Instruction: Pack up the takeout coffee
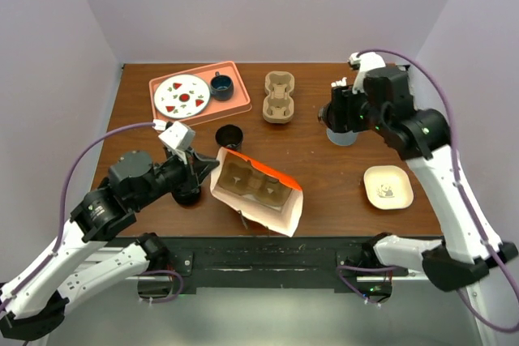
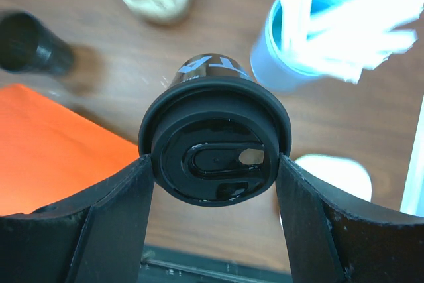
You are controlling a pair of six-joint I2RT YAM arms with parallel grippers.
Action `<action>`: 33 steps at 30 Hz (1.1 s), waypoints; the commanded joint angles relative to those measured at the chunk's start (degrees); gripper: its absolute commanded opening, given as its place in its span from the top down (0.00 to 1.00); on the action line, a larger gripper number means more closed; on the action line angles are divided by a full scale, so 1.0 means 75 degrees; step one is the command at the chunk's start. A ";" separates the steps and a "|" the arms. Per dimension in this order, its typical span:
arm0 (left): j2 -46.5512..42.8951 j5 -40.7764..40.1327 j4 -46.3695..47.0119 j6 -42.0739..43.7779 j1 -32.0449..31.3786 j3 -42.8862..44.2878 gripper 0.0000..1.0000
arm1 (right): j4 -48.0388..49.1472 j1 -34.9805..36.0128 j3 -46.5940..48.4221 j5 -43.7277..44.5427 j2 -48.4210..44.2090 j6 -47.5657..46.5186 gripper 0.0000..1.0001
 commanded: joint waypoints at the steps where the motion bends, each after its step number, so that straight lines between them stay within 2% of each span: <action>1: 0.0066 0.0077 0.0313 0.0451 -0.0008 0.0111 1.00 | 0.1185 0.0017 0.0165 -0.1081 -0.0838 -0.0620 0.51; 6: -0.0063 0.0077 0.0372 0.0288 -0.0008 -0.0159 1.00 | 0.1140 0.0029 0.0820 -0.1668 -0.0968 -0.0879 0.54; 13: 0.0276 0.0346 0.0044 -0.0578 -0.0008 0.0099 1.00 | 0.0998 0.0040 0.1465 -0.3457 -0.0874 -0.0600 0.55; 20: 0.0416 0.0464 -0.0026 -0.0907 -0.0008 0.0146 1.00 | 0.1092 0.0216 0.1711 -0.5100 -0.0803 -0.0305 0.55; 25: 0.0557 0.0148 -0.0249 -0.1012 -0.0008 0.0415 1.00 | 0.1163 0.0275 0.1969 -0.5546 -0.0874 -0.0434 0.56; 28: 0.0710 -0.0122 -0.0472 -0.1130 -0.0008 0.0614 0.91 | 0.1011 0.0287 0.2087 -0.5723 -0.0920 -0.0504 0.55; 33: 0.1038 -0.0403 -0.0612 -0.1095 -0.0019 0.0895 0.90 | 0.0917 0.0298 0.1970 -0.5617 -0.1131 -0.0809 0.55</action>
